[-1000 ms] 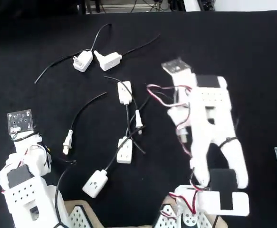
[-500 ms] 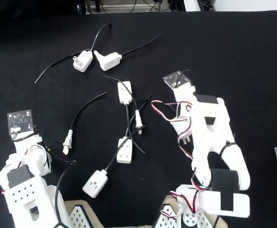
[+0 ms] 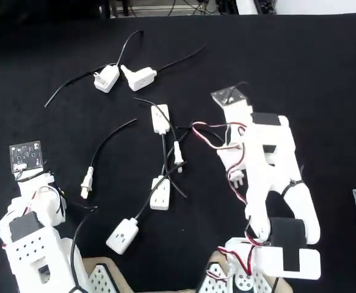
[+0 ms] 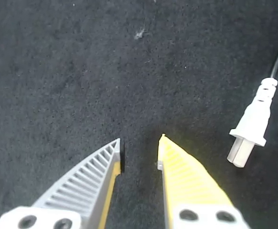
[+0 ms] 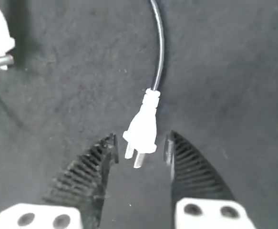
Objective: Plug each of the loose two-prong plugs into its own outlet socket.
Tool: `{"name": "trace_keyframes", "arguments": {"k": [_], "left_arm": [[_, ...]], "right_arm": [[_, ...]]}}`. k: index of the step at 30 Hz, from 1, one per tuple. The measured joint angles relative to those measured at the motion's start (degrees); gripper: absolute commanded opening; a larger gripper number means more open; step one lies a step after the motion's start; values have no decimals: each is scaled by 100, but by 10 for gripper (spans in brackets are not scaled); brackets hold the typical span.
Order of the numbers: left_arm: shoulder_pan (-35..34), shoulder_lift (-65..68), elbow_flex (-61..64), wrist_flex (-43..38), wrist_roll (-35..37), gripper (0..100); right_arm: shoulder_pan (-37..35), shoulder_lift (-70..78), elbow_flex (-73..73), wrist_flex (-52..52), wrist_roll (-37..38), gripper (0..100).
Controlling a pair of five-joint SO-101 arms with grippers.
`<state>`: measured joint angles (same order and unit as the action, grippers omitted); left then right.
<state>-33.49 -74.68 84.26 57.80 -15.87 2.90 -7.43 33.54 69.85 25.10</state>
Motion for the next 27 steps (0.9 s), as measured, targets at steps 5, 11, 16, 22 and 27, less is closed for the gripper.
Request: {"name": "trace_keyframes", "arguments": {"k": [5,11,16,22,27], "left_arm": [[0,0,0,0,0,138],[0,0,0,0,0,138],[0,0,0,0,0,138],[0,0,0,0,0,138],[0,0,0,0,0,138]], "right_arm": [[0,88,-18,9,-422,164],[0,1029,-422,18,-721,163],[123,1732,-1046,554,-844,160],[246,2154,-1530,1002,-967,87],[246,2215,-1574,1011,-967,17]]}}
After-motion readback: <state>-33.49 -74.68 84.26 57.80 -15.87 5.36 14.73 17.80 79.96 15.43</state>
